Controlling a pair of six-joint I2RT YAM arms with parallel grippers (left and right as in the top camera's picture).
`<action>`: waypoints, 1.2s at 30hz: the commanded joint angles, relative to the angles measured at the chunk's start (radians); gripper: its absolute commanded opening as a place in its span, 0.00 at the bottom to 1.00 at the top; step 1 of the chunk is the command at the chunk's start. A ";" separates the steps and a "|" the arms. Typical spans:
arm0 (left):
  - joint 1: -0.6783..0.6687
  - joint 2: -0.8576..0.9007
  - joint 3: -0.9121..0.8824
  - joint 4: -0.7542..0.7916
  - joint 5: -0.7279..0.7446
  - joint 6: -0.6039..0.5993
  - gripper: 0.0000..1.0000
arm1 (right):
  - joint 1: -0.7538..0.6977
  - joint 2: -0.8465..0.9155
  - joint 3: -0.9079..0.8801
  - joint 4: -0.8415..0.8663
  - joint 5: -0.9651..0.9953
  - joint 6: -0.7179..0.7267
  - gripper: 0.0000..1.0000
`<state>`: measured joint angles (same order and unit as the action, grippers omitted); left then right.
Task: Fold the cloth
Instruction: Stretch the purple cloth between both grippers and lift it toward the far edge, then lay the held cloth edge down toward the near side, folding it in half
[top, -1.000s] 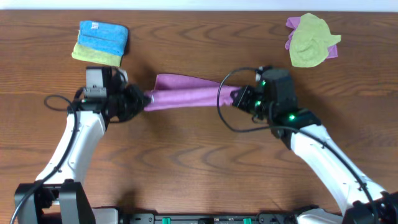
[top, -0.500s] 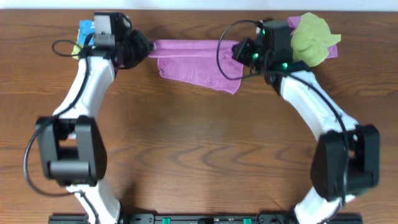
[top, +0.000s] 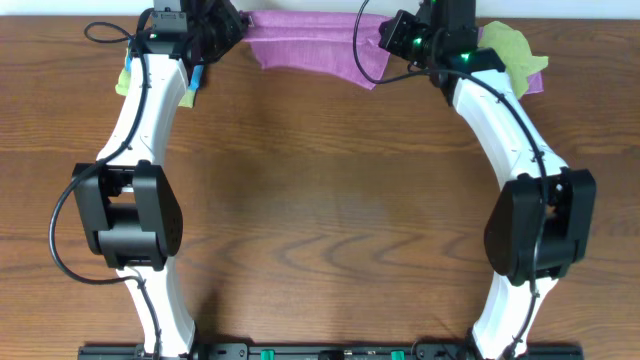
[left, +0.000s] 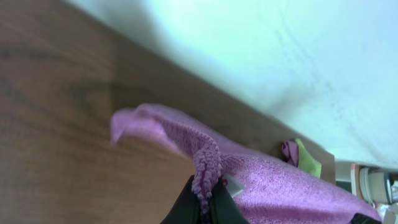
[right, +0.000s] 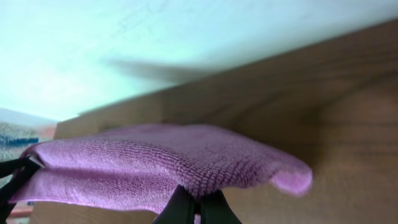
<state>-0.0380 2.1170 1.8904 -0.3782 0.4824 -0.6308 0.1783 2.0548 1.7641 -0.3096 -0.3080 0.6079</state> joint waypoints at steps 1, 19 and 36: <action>0.031 0.006 0.039 -0.071 -0.077 0.019 0.06 | -0.053 -0.007 0.042 -0.059 0.072 -0.066 0.01; 0.031 -0.041 0.040 -0.518 -0.038 0.275 0.06 | -0.050 -0.066 0.044 -0.360 -0.016 -0.230 0.01; 0.033 -0.075 0.037 -0.847 -0.052 0.435 0.06 | 0.177 -0.078 0.043 -0.645 -0.032 -0.272 0.01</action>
<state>-0.0082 2.0624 1.9118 -1.2053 0.4568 -0.2340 0.3271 2.0075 1.7870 -0.9337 -0.3634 0.3542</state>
